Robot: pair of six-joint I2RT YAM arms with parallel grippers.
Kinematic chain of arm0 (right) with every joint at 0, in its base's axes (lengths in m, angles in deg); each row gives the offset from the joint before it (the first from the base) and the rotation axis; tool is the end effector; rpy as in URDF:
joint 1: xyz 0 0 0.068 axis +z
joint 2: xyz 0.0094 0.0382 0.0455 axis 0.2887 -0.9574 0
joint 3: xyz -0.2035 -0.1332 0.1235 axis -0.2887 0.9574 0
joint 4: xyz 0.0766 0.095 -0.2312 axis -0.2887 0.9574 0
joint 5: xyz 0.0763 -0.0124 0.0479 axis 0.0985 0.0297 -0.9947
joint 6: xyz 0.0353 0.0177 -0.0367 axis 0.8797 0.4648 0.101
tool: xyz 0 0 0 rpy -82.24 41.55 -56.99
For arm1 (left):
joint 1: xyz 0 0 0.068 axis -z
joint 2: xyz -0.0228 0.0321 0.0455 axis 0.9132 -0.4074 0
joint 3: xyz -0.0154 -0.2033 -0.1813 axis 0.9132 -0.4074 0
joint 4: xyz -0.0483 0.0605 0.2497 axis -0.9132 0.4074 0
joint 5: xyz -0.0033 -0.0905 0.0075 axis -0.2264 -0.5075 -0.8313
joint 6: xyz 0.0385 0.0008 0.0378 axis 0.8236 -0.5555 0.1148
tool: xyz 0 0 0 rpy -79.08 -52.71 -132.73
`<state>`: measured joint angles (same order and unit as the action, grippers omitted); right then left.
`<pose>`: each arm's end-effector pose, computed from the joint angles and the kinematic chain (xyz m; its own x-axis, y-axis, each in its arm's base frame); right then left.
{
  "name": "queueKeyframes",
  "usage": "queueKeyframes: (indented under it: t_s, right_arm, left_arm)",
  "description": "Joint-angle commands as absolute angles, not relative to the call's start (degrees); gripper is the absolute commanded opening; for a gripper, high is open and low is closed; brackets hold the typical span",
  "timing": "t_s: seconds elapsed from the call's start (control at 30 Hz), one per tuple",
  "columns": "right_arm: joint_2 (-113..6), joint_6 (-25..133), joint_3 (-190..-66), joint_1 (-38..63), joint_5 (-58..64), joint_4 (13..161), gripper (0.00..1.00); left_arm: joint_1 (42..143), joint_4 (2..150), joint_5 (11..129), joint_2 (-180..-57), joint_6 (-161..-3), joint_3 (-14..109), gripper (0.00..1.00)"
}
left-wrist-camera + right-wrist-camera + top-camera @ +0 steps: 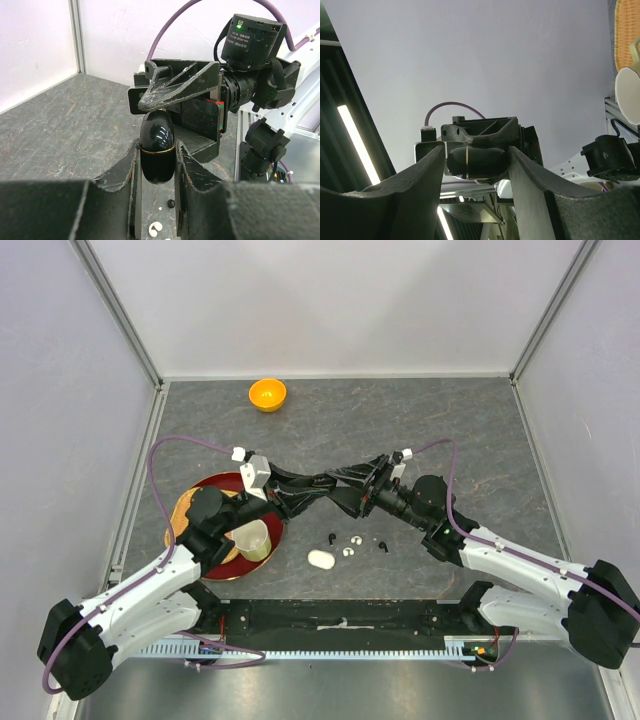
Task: Insert the wireless bluetooth earbuds into the charging case
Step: Open the charging case.
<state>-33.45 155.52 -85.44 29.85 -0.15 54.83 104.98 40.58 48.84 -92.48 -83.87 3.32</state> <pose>0.1642 0.1839 0.2880 -0.8140 0.4934 0.3064 0.2331 -0.2056 0.9505 0.1430 -0.1382 0.3109 -0.0052 -0.2656 -0.9641 0.9395 0.3290 -0.0957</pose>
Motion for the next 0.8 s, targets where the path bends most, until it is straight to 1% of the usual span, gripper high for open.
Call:
queueKeyframes:
  t_s: [0.0, 0.07, 0.17, 0.2, 0.33, 0.4, 0.5, 0.63, 0.7, 0.77]
  right_arm:
    - [-33.7, 158.0, -85.7, 29.7, -1.4, 48.1, 0.6]
    - [-33.5, 158.1, -85.7, 29.7, -1.4, 48.5, 0.63]
    - [-33.1, 157.9, -85.9, 29.6, -1.4, 49.5, 0.64]
    - [-33.0, 157.7, -86.0, 29.8, -1.6, 49.9, 0.63]
    - [-33.6, 157.5, -86.1, 29.8, -2.1, 50.3, 0.57]
    - [-34.0, 157.5, -86.4, 29.7, -2.6, 50.2, 0.57]
    - [-34.7, 156.9, -87.2, 29.8, -3.5, 50.5, 0.57]
    - [-35.1, 157.0, -87.5, 29.7, -4.0, 49.9, 0.62]
    - [-35.1, 157.3, -87.2, 29.8, -4.1, 49.9, 0.62]
    - [-35.2, 157.4, -87.0, 29.7, -4.0, 49.6, 0.6]
  left_arm:
    - [105.2, 37.7, 47.7, -92.8, -85.2, 3.4, 0.02]
    - [105.1, 37.8, 48.2, -92.7, -85.2, 3.5, 0.02]
    - [105.2, 37.7, 48.5, -92.8, -85.0, 3.5, 0.02]
    - [105.2, 37.8, 48.5, -92.8, -85.0, 3.5, 0.02]
    - [105.2, 37.8, 48.8, -93.1, -85.0, 3.5, 0.02]
    - [105.2, 37.8, 49.0, -93.3, -85.0, 3.6, 0.02]
    - [105.2, 37.9, 49.1, -93.3, -85.0, 3.9, 0.02]
    - [105.2, 38.4, 49.2, -93.8, -85.0, 4.1, 0.02]
    - [105.1, 38.5, 49.2, -93.9, -85.0, 4.2, 0.02]
    - [105.2, 38.5, 49.3, -93.9, -85.0, 4.2, 0.02]
